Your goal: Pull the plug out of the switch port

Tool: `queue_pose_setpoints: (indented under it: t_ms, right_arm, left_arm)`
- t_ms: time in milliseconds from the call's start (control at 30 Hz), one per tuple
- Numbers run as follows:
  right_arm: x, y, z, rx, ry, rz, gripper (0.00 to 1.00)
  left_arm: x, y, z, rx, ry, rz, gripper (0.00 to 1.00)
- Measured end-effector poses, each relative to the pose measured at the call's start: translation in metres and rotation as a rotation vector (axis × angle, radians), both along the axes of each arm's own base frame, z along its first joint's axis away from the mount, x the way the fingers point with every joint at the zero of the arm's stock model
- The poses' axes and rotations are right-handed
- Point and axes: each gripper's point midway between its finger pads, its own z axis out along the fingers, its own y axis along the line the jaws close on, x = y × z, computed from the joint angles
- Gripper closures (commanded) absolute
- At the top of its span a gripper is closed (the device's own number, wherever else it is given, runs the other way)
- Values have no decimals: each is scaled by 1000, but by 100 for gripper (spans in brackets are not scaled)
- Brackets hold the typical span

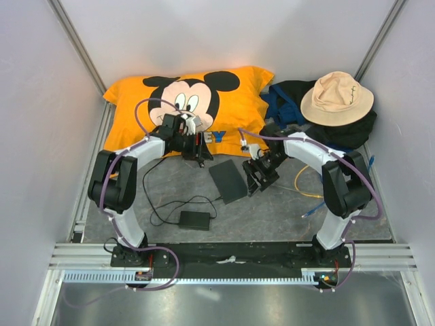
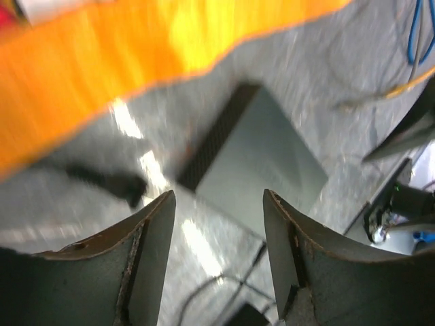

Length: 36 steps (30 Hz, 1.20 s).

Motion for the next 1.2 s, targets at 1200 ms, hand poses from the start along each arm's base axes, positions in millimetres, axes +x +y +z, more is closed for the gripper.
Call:
queue_pose_setpoints:
  t_ms: [1200]
  right_arm:
    - [93, -2, -11, 54, -66, -164, 12]
  left_arm:
    - [-55, -42, -35, 154, -28, -221, 37]
